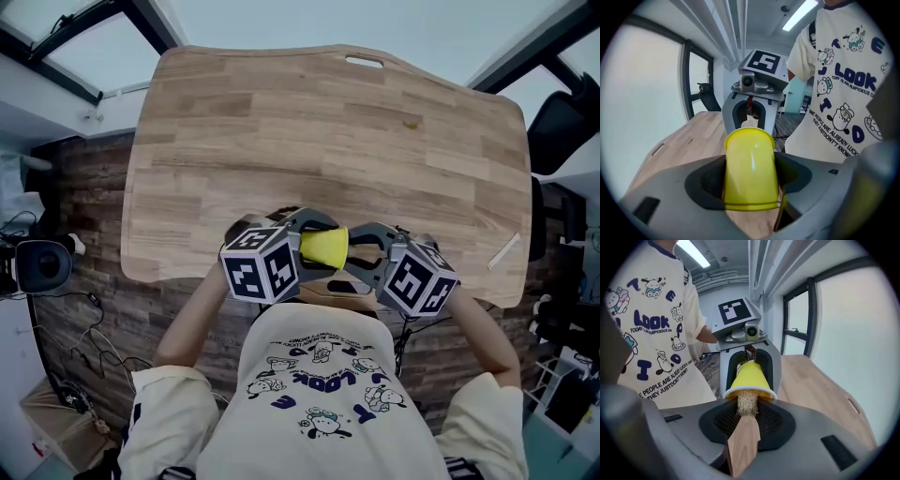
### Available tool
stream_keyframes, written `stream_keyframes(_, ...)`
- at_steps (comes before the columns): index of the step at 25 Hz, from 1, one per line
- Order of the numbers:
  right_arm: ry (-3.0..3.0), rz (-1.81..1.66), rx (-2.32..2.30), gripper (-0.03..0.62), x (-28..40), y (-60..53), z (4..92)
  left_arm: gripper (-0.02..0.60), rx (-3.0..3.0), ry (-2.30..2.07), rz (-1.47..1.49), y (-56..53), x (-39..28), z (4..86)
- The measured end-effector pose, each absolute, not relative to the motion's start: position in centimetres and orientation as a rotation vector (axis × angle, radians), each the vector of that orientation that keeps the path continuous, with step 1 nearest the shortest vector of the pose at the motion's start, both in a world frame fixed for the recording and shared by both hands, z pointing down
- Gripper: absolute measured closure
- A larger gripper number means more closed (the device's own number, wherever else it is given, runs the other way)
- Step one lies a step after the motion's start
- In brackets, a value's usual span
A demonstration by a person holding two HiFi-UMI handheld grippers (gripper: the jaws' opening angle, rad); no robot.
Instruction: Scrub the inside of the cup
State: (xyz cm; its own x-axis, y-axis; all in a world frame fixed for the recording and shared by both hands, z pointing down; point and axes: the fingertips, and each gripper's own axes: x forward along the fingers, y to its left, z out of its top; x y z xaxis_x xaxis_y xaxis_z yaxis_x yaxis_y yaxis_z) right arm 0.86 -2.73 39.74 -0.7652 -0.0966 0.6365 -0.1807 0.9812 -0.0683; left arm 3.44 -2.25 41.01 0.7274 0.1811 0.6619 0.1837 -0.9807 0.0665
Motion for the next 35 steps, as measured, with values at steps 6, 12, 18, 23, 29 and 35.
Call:
stream_keyframes(6, -2.46, 0.392, 0.185, 0.507, 1.0, -2.7, 40.0, 0.265, -2.786, -0.28, -1.129, -2.2, 3.5, 41.4)
stream_keyframes(12, -2.492, 0.661, 0.188, 0.507, 1.4, -2.5, 40.1, 0.265, -2.686, -0.286, -1.093, -2.0, 3.6, 41.2)
stream_keyframes(18, -2.516, 0.978, 0.174, 0.507, 1.8, -2.7, 39.5, 0.265, -2.545, -0.237, -1.055, -2.3, 3.9, 40.6)
stream_keyframes(23, -2.521, 1.204, 0.11, 0.507, 2.0, -2.4, 39.0, 0.264, -2.436, -0.252, -0.993, -2.0, 4.2, 40.2)
stream_keyframes(29, -2.515, 1.526, 0.0, 0.507, 2.4, -2.0, 37.7, 0.262, -2.244, -0.229, -0.883, -1.6, 4.7, 38.9)
stream_keyframes(35, -2.473, 1.833, -0.072, 0.507, 3.0, -2.3, 36.7, 0.261, -2.142, -0.174, -0.821, -1.7, 5.2, 38.3)
